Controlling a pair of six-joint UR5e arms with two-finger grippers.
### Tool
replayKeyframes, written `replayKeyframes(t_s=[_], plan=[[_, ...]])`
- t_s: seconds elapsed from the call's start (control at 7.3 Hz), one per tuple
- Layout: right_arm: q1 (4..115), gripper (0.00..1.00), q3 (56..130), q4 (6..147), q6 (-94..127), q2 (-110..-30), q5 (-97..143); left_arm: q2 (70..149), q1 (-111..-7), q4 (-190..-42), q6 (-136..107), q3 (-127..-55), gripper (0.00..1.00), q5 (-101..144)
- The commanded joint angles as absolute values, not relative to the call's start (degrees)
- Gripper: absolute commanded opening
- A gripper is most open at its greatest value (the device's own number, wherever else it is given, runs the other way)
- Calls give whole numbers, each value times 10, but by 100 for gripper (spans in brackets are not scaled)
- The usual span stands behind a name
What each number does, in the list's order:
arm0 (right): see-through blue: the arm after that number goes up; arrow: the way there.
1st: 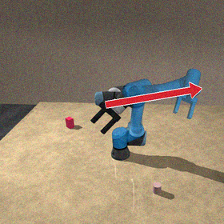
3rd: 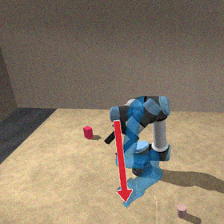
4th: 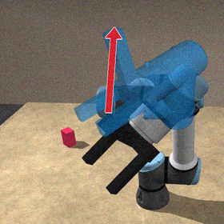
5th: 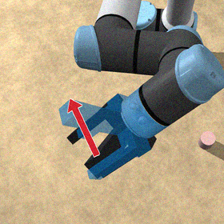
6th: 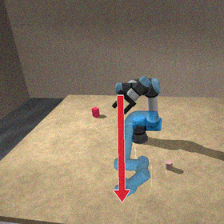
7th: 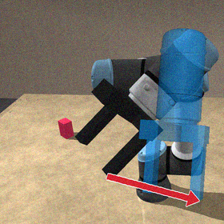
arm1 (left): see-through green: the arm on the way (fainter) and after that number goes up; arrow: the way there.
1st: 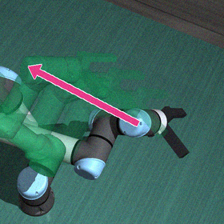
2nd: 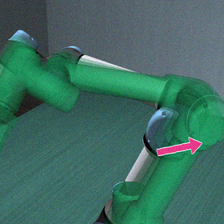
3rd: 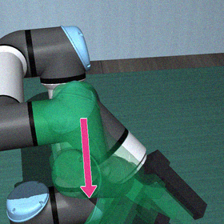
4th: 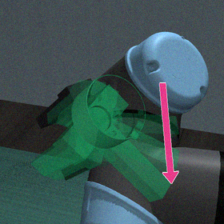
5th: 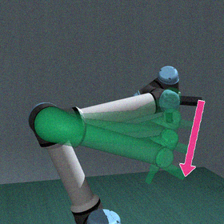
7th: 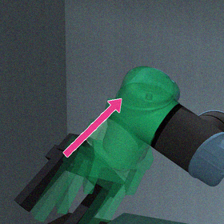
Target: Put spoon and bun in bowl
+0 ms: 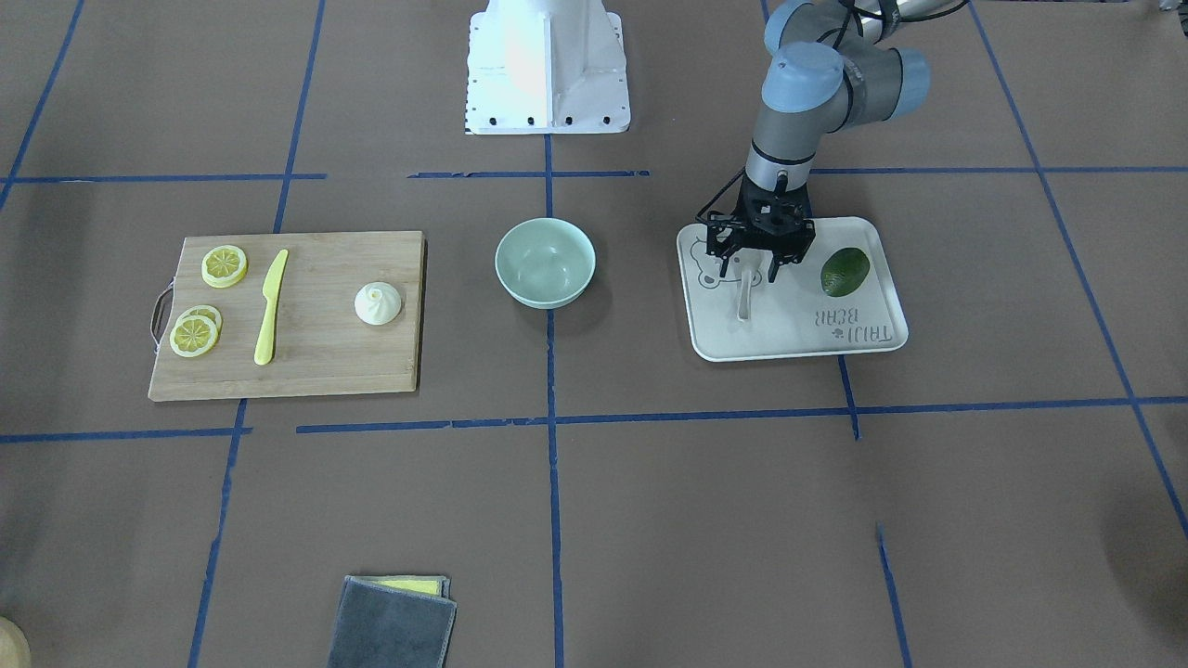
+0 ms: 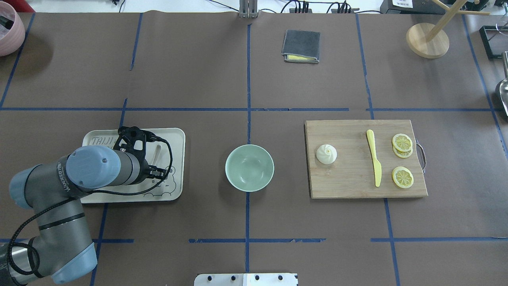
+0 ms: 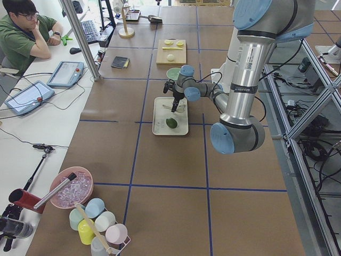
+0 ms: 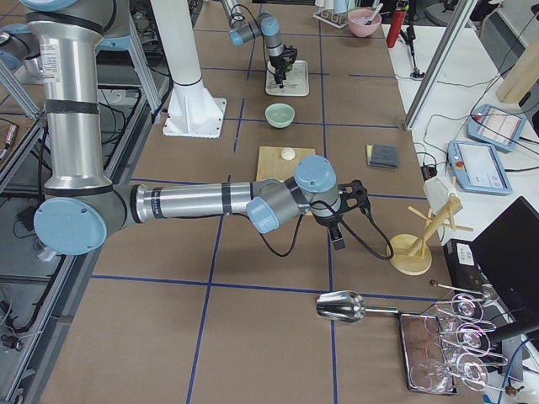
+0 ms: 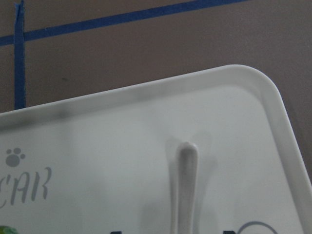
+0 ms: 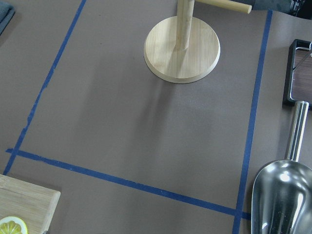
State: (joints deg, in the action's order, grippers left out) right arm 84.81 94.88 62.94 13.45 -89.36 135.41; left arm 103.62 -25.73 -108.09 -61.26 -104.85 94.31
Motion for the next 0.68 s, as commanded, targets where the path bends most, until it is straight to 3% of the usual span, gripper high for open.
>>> replayKeyframes(t_s=[0.0,0.14,0.55], plan=[[848,100,948,629,134,-893,1354,1035,-256,-1080,-613,-1046,38,943],[848,100,949,629,134,-893,1354,1035,-256,-1080,-613,-1051,3,943],[848,100,948,630,137,-889,1354,1035,-260,-1080,-613,-1060,0,943]])
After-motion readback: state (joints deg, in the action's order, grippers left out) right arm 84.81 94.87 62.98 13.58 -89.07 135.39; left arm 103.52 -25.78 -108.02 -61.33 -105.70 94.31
